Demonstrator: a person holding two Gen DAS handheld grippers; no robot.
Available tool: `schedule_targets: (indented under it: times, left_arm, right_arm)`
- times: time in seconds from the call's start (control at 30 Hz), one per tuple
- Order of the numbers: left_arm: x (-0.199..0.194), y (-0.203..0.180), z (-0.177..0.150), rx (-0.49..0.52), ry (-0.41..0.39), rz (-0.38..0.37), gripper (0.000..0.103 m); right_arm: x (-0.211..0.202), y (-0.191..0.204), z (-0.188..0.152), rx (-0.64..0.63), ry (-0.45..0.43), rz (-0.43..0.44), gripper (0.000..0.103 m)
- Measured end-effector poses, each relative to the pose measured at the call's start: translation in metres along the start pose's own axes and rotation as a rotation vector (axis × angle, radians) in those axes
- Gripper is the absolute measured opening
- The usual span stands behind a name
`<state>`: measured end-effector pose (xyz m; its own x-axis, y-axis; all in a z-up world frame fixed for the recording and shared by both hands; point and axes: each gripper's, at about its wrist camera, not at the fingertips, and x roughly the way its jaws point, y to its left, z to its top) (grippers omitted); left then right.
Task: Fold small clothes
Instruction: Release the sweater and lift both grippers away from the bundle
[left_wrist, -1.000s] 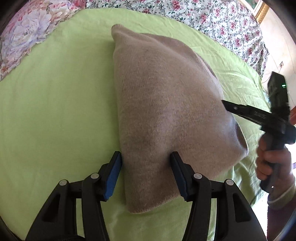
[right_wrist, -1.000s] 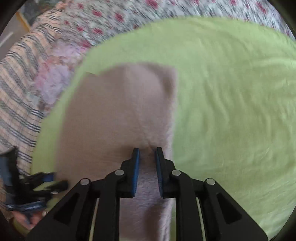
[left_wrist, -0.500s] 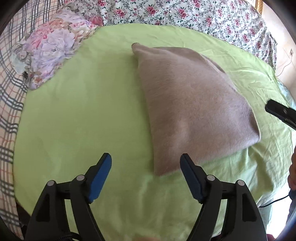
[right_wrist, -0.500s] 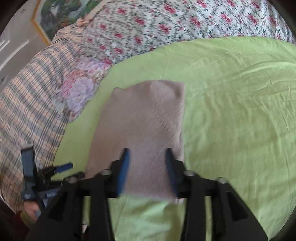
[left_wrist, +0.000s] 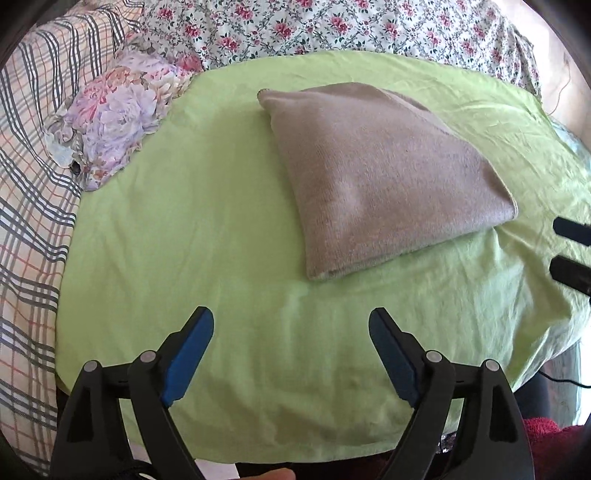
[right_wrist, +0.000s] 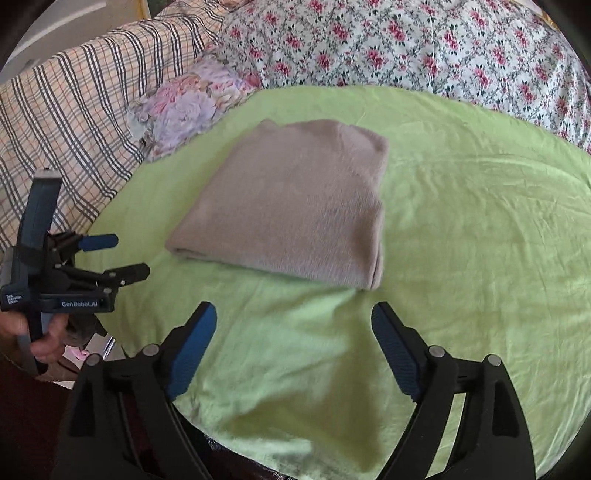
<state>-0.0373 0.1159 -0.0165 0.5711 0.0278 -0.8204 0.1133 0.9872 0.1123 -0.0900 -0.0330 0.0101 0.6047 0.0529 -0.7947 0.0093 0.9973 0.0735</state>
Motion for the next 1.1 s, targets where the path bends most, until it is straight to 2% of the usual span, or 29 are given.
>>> schedule_targets:
  times: [0.27,0.37,0.73,1.1]
  left_arm:
    - [0.000,0.002,0.022,-0.026,-0.046,0.011,0.087]
    - [-0.001,-0.001,0.030,-0.013,-0.060,0.042,0.087]
    - [0.010,-0.009,0.052,0.036,-0.035,0.113,0.087]
    - [0.020,-0.003,0.076,0.025,-0.034,0.100,0.087]
  right_arm:
    - [0.012,-0.005,0.018,-0.003,-0.025,-0.012,0.086]
    - [0.015,-0.009,0.026,0.007,-0.037,-0.005,0.087]
    - [0.031,-0.017,0.048,-0.004,-0.017,0.000,0.087]
    - [0.039,-0.032,0.073,0.041,0.003,0.029,0.087]
